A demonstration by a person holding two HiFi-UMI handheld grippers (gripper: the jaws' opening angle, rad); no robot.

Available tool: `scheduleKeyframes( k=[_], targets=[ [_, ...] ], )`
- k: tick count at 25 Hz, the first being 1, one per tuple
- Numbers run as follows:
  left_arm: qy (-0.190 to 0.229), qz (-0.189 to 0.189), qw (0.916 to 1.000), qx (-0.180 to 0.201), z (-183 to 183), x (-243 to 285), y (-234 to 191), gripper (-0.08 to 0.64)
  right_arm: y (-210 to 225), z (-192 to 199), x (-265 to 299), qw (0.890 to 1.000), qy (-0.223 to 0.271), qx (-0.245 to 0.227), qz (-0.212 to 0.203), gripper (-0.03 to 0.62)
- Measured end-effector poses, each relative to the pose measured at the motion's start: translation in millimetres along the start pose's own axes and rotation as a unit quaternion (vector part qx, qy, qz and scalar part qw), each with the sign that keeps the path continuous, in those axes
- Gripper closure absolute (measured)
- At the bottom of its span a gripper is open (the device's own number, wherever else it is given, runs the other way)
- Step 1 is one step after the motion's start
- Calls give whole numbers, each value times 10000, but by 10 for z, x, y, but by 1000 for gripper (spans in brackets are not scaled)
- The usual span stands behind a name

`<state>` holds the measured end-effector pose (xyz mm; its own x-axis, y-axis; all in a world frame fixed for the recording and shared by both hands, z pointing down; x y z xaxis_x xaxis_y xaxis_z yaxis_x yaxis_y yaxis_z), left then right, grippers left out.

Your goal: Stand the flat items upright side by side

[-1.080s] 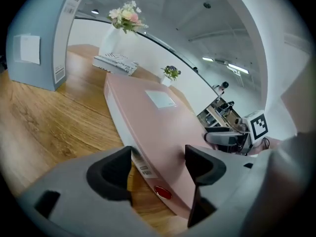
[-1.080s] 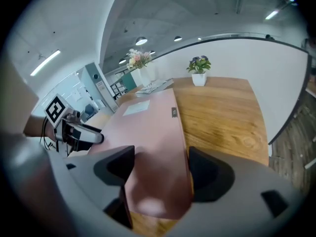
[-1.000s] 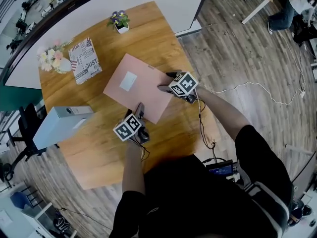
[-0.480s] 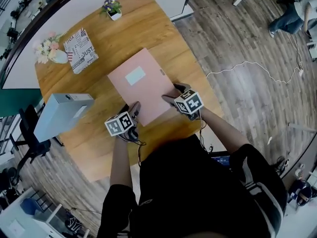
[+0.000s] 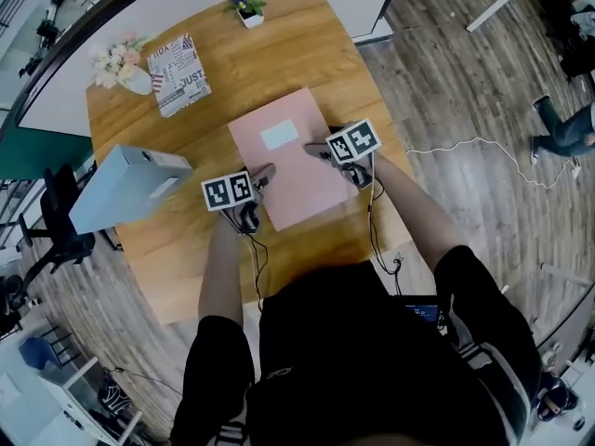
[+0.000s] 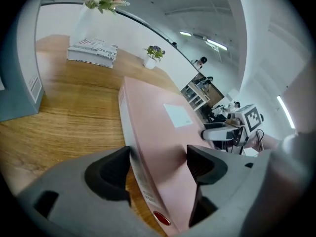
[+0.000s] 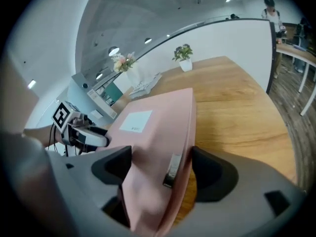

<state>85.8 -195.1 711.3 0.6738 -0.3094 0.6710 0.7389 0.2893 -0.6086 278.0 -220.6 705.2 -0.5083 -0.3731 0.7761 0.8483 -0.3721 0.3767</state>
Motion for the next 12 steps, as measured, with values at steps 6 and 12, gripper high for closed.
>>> scheduleKeyframes(
  k=[6,12],
  targets=[
    [263,-209,9994,45,53,-52,14,195,-68,1,34,9998,-109,-172,26,213],
    [565,-425,9972,-242,469,-464,-110,195,-531,166,117,9978,-291,-573,-182,215]
  ],
)
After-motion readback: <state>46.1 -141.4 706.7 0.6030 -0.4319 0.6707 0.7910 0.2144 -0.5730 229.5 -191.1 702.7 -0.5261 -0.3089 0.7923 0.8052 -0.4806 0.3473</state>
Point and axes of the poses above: the fingertips, and each gripper's own axes: x forward along the fingers, y to its right, z out of its underside, the point moved 2 cm from there along -x, backward along the fingers, and after that the axes turned 5 degrees about z, right-handed, at the moved point
